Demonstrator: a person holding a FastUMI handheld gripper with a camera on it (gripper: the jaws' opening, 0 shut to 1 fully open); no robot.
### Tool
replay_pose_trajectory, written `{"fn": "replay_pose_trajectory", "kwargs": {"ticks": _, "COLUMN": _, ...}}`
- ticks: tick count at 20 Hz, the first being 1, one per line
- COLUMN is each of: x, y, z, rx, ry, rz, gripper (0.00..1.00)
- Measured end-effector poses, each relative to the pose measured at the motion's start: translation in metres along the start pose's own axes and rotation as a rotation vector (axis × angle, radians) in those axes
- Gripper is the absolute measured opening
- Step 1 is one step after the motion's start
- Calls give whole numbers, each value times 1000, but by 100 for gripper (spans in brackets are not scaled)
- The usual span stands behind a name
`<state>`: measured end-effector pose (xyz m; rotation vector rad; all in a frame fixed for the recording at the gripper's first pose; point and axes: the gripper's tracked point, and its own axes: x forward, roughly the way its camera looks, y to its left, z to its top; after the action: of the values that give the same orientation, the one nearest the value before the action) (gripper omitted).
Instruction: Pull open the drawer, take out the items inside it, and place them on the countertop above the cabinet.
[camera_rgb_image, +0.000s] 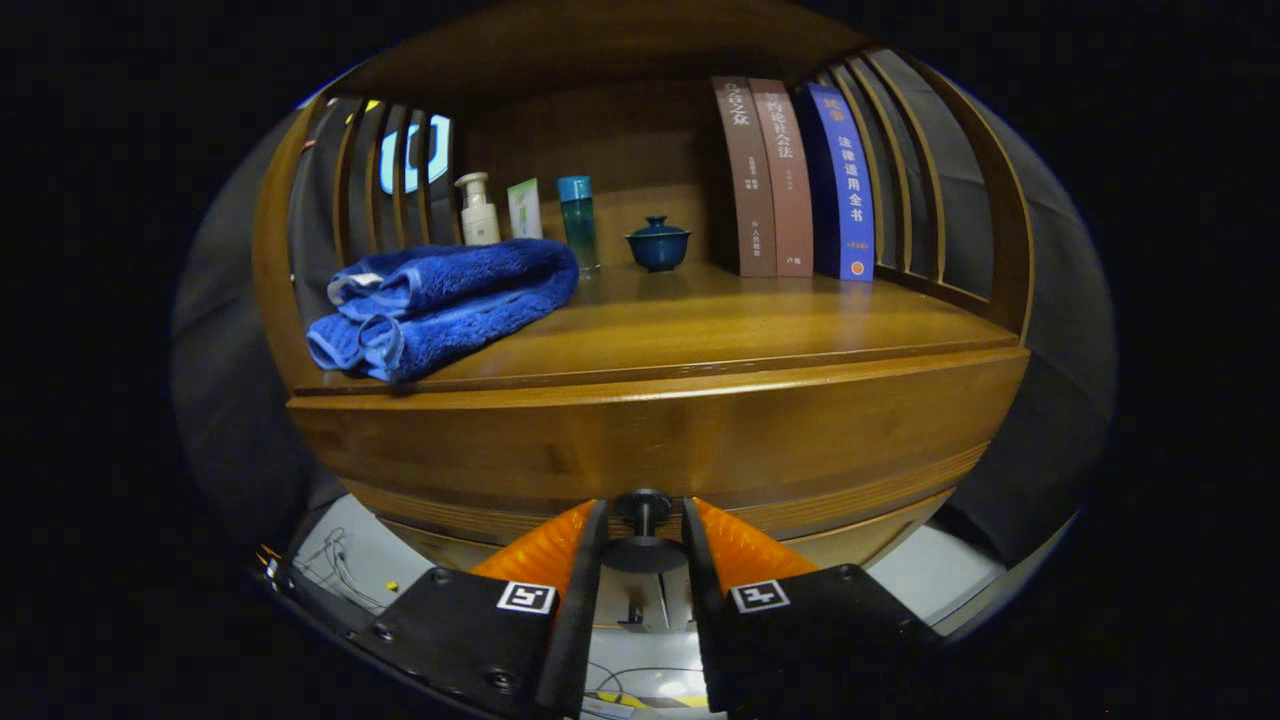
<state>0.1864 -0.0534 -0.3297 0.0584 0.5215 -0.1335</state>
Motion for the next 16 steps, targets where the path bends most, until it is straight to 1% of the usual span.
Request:
{"fn": "replay_pose_trajectory", "kwargs": {"ticks": 1, "x": 2, "y": 0, "z": 1, "rx": -14, "ry": -2, "rz": -11, "gripper": 44}}
{"fn": "replay_pose_trajectory", "kwargs": {"ticks": 2, "x": 3, "y": 1, "z": 1, "rx": -18, "ry": 1, "rz": -13, "gripper": 44}}
{"fn": "replay_pose_trajectory", "kwargs": {"ticks": 3, "x": 1, "y": 1, "z": 0, "rx": -17, "ry": 6, "rz": -9, "gripper": 37}}
{"fn": "replay_pose_trajectory", "kwargs": {"ticks": 9, "x": -4, "y": 1, "z": -3, "rx": -14, "ry": 26, "rz": 0, "gripper": 37}}
{"fn": "replay_pose_trajectory", "kwargs": {"ticks": 16, "x": -55, "y": 0, "z": -26, "rx": -26, "ry": 43, "rz": 5, "gripper": 37}}
